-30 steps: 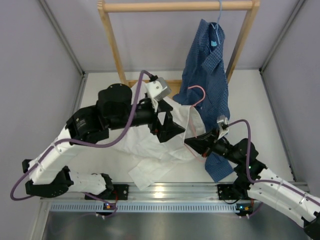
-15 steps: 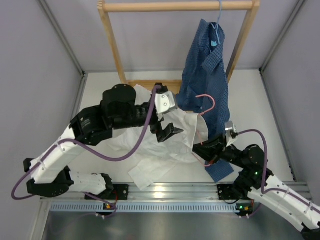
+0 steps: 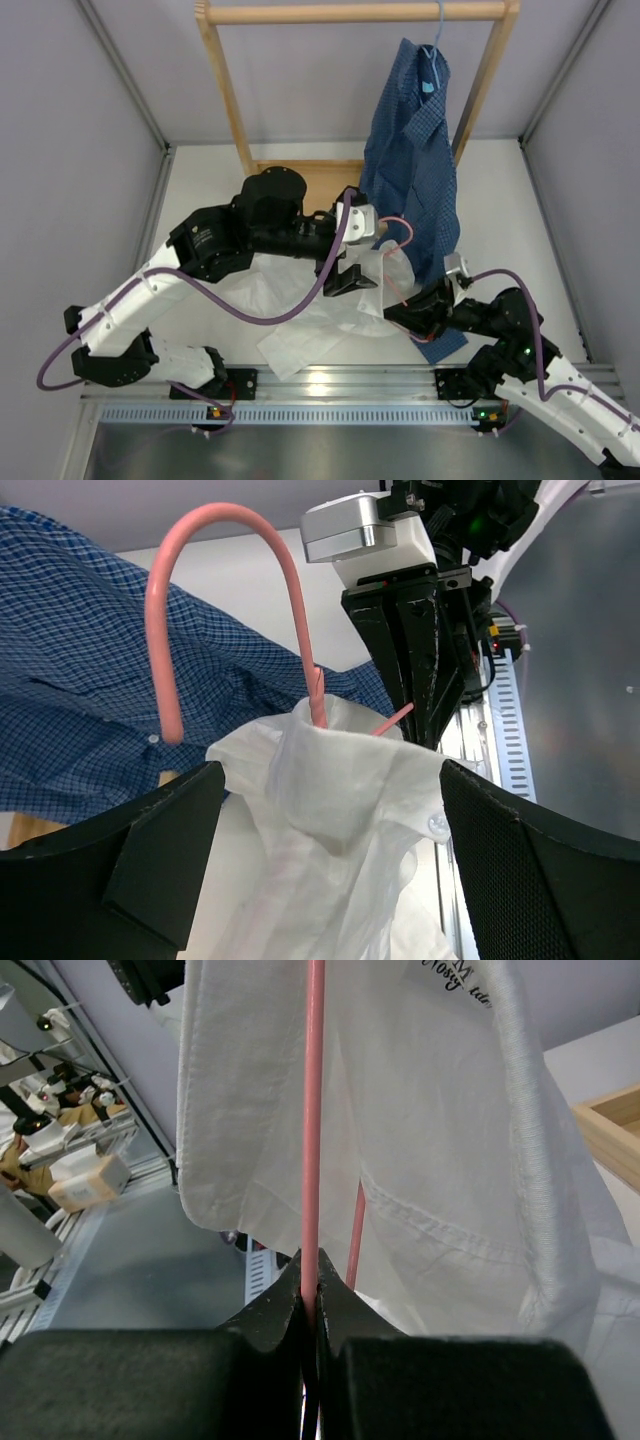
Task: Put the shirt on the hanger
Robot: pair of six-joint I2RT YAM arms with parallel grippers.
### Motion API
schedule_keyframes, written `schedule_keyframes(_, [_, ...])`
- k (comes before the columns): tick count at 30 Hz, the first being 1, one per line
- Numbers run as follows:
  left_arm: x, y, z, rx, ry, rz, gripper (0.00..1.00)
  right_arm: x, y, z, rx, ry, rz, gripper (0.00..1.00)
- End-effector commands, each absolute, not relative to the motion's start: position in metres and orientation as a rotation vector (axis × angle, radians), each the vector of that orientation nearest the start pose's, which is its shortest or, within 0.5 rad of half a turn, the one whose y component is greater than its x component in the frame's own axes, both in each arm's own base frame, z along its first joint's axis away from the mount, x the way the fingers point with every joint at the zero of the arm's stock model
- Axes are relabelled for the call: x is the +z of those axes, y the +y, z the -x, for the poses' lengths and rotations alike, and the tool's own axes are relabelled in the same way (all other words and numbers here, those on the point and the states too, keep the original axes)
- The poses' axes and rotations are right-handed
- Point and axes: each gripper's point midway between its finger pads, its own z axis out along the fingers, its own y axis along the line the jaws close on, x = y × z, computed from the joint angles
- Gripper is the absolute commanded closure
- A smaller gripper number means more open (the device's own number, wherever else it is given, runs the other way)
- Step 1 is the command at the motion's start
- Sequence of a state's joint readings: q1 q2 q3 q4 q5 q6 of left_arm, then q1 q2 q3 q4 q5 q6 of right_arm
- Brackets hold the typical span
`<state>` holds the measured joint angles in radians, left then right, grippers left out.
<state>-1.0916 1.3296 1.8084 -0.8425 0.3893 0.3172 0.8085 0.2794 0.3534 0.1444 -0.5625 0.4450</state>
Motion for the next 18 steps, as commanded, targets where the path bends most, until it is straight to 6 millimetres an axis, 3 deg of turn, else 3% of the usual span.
schedule_keyframes(1, [0.413,-0.346,-0.108,-0.949,1.317,-1.539,0.09,0.310,0.229,-0.054,1.406,1.164,0.870,1.00])
schedule_keyframes(4, [0.406,-0.339,-0.100,-1.055,1.324,-1.569,0.18,0.311,0.229,-0.043,1.431,1.143,0.945,1.00])
schedule_keyframes(7, [0.414,-0.330,-0.090,-1.196,1.286,-1.587,0.27,0.310,0.231,-0.039,1.435,1.136,0.990,1.00])
schedule_keyframes(11, [0.415,-0.329,-0.083,-1.311,1.300,-1.594,0.32,0.314,0.233,-0.033,1.448,1.107,1.049,1.00])
schedule_keyframes(15, [0.410,-0.328,-0.071,-1.409,1.297,-1.630,0.33,0.318,0.235,-0.037,1.415,1.109,1.073,1.00])
schedule_keyframes(18, [0.406,-0.329,-0.072,-1.421,1.329,-1.625,0.39,0.318,0.240,-0.041,1.408,1.131,1.097,1.00])
